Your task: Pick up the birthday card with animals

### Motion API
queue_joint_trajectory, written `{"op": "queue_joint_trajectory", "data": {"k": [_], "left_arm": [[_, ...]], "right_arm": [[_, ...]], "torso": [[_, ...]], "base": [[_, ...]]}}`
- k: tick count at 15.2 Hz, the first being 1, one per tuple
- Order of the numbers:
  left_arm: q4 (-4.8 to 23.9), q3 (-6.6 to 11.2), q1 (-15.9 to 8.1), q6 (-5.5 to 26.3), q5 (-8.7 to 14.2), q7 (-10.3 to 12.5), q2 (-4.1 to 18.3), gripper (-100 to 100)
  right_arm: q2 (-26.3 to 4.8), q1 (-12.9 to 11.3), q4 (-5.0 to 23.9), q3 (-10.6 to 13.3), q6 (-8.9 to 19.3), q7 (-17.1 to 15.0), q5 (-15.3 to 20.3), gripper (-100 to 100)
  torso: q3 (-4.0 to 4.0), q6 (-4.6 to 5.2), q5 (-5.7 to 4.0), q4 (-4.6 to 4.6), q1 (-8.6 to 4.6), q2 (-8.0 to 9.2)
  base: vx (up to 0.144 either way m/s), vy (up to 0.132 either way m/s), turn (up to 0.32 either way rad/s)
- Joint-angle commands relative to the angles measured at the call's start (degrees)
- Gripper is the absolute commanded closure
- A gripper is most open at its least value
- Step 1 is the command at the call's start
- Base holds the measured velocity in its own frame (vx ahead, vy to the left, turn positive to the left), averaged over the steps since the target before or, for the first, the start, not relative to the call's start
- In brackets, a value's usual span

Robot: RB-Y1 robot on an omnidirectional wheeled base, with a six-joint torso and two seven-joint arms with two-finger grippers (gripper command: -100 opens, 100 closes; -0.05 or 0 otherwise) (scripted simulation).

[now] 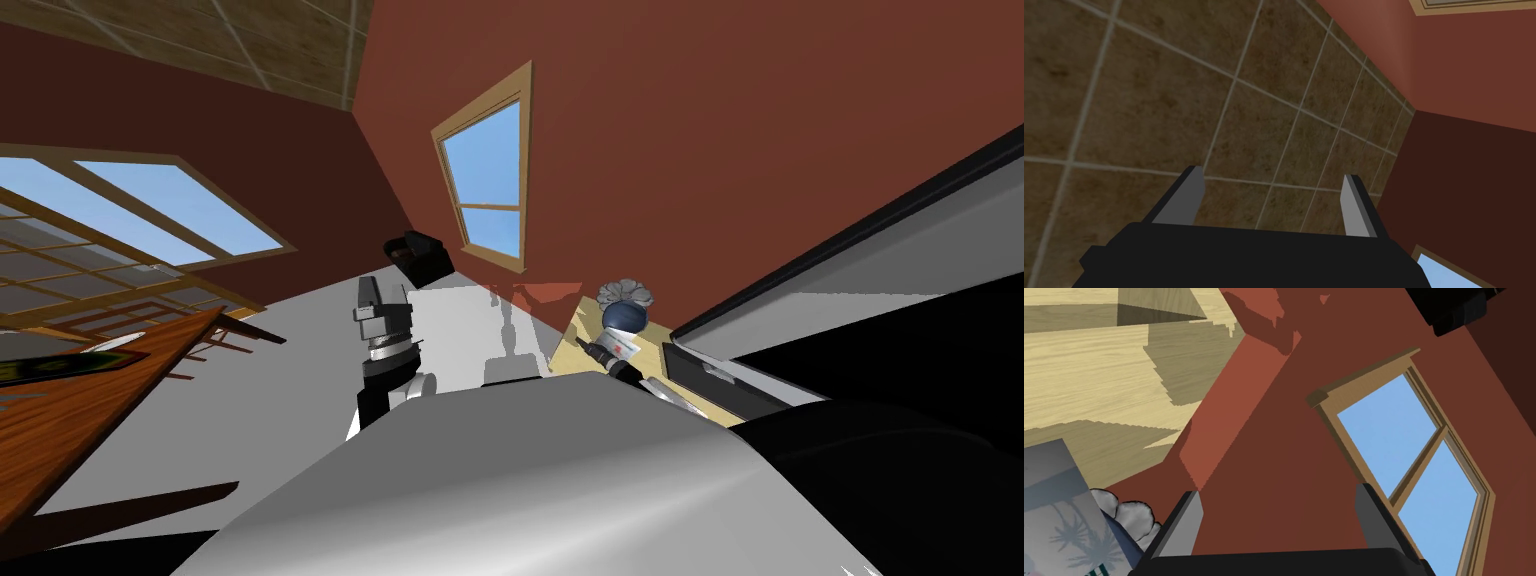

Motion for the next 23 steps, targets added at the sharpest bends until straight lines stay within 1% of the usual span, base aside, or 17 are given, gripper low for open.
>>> {"op": "queue_joint_trajectory", "data": {"k": [1,3,4,6,7,8,9,10,13,14,15,18,19,20,21,22,23], "left_arm": [[0.00,0.00,0.00,0.00,0.00,0.00,0.00,0],[0.00,0.00,0.00,0.00,0.00,0.00,0.00,0],[0.00,0.00,0.00,0.00,0.00,0.00,0.00,0],[0.00,0.00,0.00,0.00,0.00,0.00,0.00,0],[0.00,0.00,0.00,0.00,0.00,0.00,0.00,0],[0.00,0.00,0.00,0.00,0.00,0.00,0.00,0],[0.00,0.00,0.00,0.00,0.00,0.00,0.00,0],[0.00,0.00,0.00,0.00,0.00,0.00,0.00,0],[0.00,0.00,0.00,0.00,0.00,0.00,0.00,0],[0.00,0.00,0.00,0.00,0.00,0.00,0.00,0],[0.00,0.00,0.00,0.00,0.00,0.00,0.00,0],[0.00,0.00,0.00,0.00,0.00,0.00,0.00,0],[0.00,0.00,0.00,0.00,0.00,0.00,0.00,0],[0.00,0.00,0.00,0.00,0.00,0.00,0.00,0],[0.00,0.00,0.00,0.00,0.00,0.00,0.00,0],[0.00,0.00,0.00,0.00,0.00,0.00,0.00,0],[0.00,0.00,0.00,0.00,0.00,0.00,0.00,0]], "right_arm": [[-1.53,-0.13,2.86,0.15,0.32,1.16,0.83,-100],[-1.53,-0.13,3.44,0.15,0.32,1.16,0.83,-100],[-3.70,-0.21,5.07,0.40,0.77,2.67,1.99,-100],[-3.70,-0.21,6.92,0.40,0.77,2.67,1.99,-100],[-5.83,-0.29,8.65,0.65,1.20,4.18,3.15,-100],[-5.83,-0.29,10.37,0.65,1.20,4.18,3.15,-100],[-5.83,-0.29,10.37,0.65,1.20,4.18,3.15,-100],[-7.90,-0.37,11.81,0.92,1.62,5.67,4.30,-100],[-7.90,-0.37,13.79,0.92,1.62,5.67,4.30,-100],[-9.91,-0.47,15.47,1.19,2.03,7.16,5.43,-100],[-9.91,-0.47,15.96,1.19,2.03,7.16,5.43,-100],[-11.85,-0.57,20.44,1.47,2.42,8.62,6.55,-100],[-13.59,-0.68,23.31,1.76,2.78,10.05,7.64,-100],[-13.70,-0.68,23.65,1.76,2.78,10.05,7.64,-100],[-15.46,-0.80,26.30,2.05,3.13,11.46,8.71,-100],[-15.46,-0.80,26.76,2.05,3.13,11.46,8.71,-100],[-17.11,-0.92,28.84,2.35,3.44,12.82,9.74,-100]], "torso": [[0.00,0.00,0.00,0.00,0.00,0.00],[0.01,0.03,0.01,0.00,0.03,0.01],[0.01,0.03,-0.01,0.00,-0.04,0.02],[-0.01,0.01,-0.01,-0.01,0.01,-0.03],[-0.01,0.03,-0.01,-0.01,-0.01,-0.02],[-0.02,0.00,0.00,-0.01,0.01,-0.04],[-0.03,0.02,0.01,-0.01,0.05,-0.04],[-0.01,0.02,0.01,-0.01,0.04,-0.02],[-0.02,0.03,0.01,-0.01,0.05,-0.02],[0.01,0.03,-0.01,0.00,-0.05,0.02],[0.00,0.00,-0.01,0.00,-0.06,0.00],[-0.01,0.02,0.00,-0.01,-0.01,-0.02],[-0.03,0.01,0.00,-0.01,0.04,-0.06],[-0.05,0.01,0.03,-0.02,0.11,-0.09],[-0.06,0.02,0.04,-0.02,0.16,-0.09],[-0.06,0.00,0.05,-0.02,0.20,-0.11],[-0.07,0.02,0.05,-0.03,0.20,-0.12]], "base": [[0.020,0.088,0.069],[0.018,0.055,0.003],[0.023,0.059,0.051],[0.031,0.068,0.047],[0.033,0.074,0.067],[0.035,0.087,0.066],[0.025,0.069,0.012],[0.032,0.084,0.052],[0.026,0.063,0.027],[0.024,0.045,0.053],[0.025,0.060,0.073],[0.035,0.068,0.051],[0.054,0.107,0.083],[0.050,0.110,0.068],[0.051,0.118,0.069],[0.057,0.105,0.064],[0.056,0.103,0.083]]}}
